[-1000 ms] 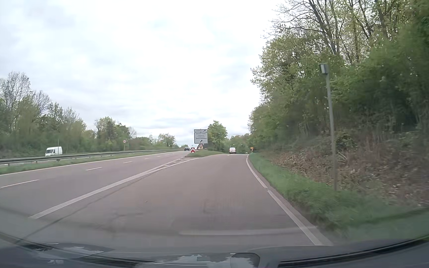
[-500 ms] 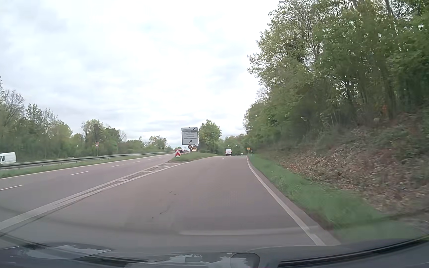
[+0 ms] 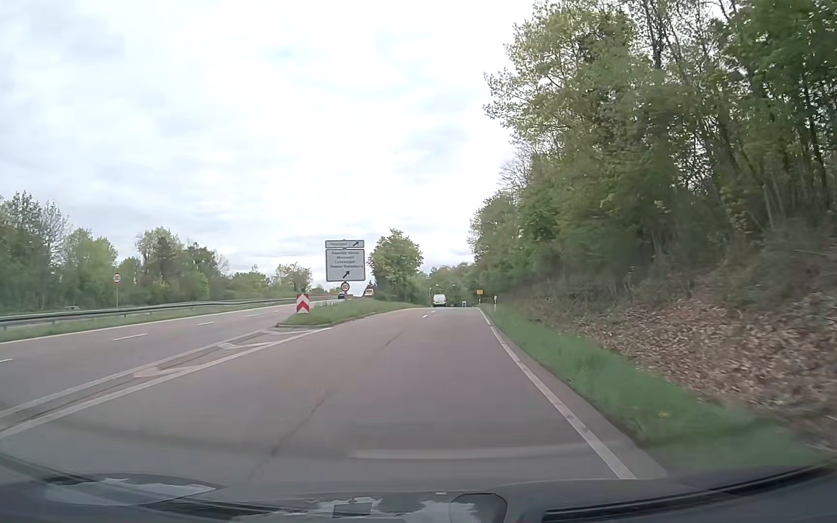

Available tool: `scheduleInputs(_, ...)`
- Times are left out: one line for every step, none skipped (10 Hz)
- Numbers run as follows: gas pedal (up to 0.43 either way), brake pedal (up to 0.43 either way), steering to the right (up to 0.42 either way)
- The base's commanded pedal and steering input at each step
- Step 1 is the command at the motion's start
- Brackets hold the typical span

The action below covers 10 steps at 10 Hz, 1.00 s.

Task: Follow the waypoints while adhering to traffic rules and regulations

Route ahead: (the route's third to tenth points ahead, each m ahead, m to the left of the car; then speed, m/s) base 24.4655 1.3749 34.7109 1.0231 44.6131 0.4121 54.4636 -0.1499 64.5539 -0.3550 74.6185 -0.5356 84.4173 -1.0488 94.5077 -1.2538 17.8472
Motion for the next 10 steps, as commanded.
scheduleInputs(0.000,0.000,0.009)
scheduleInputs(0.000,0.000,0.009)
scheduleInputs(0.000,0.000,0.009)
scheduleInputs(0.000,0.000,0.009)
scheduleInputs(0.000,0.000,0.009)
scheduleInputs(0.000,0.000,0.009)
scheduleInputs(0.000,0.000,0.009)
scheduleInputs(0.000,0.000,0.009)
scheduleInputs(0.000,0.000,0.009)
scheduleInputs(0.000,0.000,0.009)
